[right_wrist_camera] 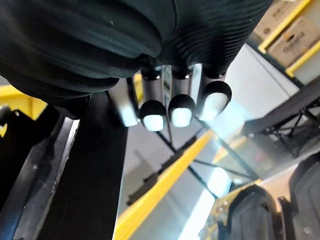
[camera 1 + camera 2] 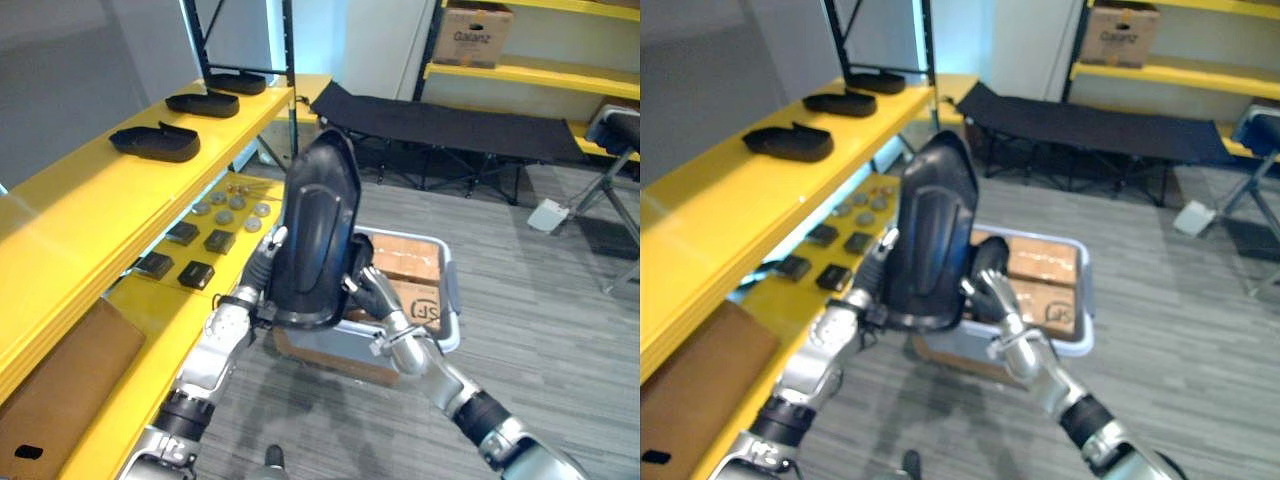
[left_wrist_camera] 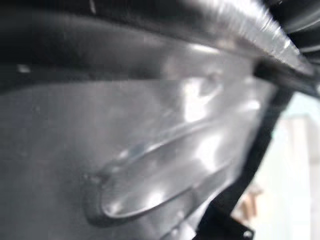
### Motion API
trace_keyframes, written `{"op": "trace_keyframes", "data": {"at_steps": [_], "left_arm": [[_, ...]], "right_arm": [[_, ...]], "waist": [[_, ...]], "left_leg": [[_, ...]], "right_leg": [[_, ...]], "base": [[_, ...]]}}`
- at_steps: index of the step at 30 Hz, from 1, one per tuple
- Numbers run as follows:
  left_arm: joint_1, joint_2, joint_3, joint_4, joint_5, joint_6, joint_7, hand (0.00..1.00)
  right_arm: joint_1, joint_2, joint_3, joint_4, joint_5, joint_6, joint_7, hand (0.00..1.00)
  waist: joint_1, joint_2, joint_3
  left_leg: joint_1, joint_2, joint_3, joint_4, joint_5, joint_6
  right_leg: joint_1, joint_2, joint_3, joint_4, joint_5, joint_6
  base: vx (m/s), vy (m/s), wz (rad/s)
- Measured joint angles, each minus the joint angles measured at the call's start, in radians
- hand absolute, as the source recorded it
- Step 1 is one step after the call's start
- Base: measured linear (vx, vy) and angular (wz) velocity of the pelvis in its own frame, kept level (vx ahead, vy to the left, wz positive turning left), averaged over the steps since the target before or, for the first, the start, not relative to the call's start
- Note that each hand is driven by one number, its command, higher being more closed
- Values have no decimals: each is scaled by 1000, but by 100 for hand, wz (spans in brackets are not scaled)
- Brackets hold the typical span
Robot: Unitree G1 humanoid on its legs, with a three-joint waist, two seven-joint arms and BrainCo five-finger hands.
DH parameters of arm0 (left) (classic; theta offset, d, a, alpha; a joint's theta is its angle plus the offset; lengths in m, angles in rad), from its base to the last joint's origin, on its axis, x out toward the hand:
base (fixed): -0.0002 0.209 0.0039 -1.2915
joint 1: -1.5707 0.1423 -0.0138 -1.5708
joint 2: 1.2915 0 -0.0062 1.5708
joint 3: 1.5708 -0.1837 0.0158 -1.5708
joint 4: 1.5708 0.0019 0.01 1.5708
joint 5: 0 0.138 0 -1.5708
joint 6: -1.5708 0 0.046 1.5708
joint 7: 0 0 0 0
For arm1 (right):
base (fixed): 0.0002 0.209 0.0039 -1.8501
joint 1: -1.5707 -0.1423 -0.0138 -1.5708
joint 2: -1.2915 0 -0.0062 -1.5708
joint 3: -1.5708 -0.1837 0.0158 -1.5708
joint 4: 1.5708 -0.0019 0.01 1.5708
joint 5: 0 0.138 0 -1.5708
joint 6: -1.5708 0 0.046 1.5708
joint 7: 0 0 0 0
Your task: Walk over and take plastic housings, then place them on the shelf
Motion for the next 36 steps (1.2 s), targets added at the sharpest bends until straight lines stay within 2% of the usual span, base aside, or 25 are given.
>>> {"op": "trace_keyframes", "data": {"at_steps": [3, 9, 13, 21, 24, 28, 32, 33, 36], "left_arm": [[0, 9, -1, 4, 19, 12, -27, 100], [0, 51, -9, 48, 64, 70, -57, 100], [-1, 85, -33, 51, 66, 75, -57, 100], [-1, 90, -38, 51, 63, 68, -57, 100], [0, 99, -42, 51, 24, 66, -57, 100], [9, 110, -57, 51, -102, 62, -31, 100], [47, 95, -69, 51, -169, 23, 17, 100], [59, 85, -68, 51, -173, 11, 24, 100], [79, 59, -66, 51, -216, -10, 29, 100]], "right_arm": [[-1, -14, -10, 0, 0, 0, 6, 100], [-3, -32, 12, -1, -10, 0, 26, 100], [-3, -33, 13, -3, -11, 0, 29, 100], [-9, -43, 12, -6, -12, 0, 43, 100], [-9, -46, 10, -16, -20, 0, 43, 100], [-16, -51, 1, -39, -31, -1, 35, 100], [-23, -52, 1, -45, -41, -1, 21, 100], [-23, -52, -1, -48, -48, -1, 18, 0], [-23, -51, -24, -74, -47, -15, 3, 0]], "waist": [[0, 6, 4], [-7, 32, 1], [-9, 34, 3], [-10, 52, 13], [-11, 54, 14], [-11, 54, 14], [-9, 54, 14], [-9, 54, 14], [-8, 54, 15]], "left_leg": [[0, 0, 1, 0, -1, -1], [-1, 4, 10, 0, -3, -3], [-1, 4, 13, 0, -4, -4], [-1, 4, 14, 0, -5, -5], [-1, 5, 14, 0, -5, -5], [-2, 5, 14, 0, -4, -3], [-2, 5, 13, 0, -3, -3], [-2, 5, 13, 0, -3, -3], [-2, 4, 13, 0, -3, -3]], "right_leg": [[-1, 0, 1, 1, -2, -3], [-11, 1, 13, 6, -5, -7], [-14, 0, 17, 7, -5, -7], [-16, 0, 19, 11, -6, -8], [-16, 0, 19, 11, -7, -9], [-16, 0, 19, 11, -7, -9], [-16, 0, 18, 12, -7, -9], [-16, 0, 18, 12, -7, -9], [-16, 0, 18, 12, -7, -9]], "base": [[0, 0, 0], [0, 0, -5], [0, 0, 0], [0, 0, 0], [0, 0, 0], [0, 0, 0], [0, 0, 0], [0, 0, 0], [0, 0, 0]]}}
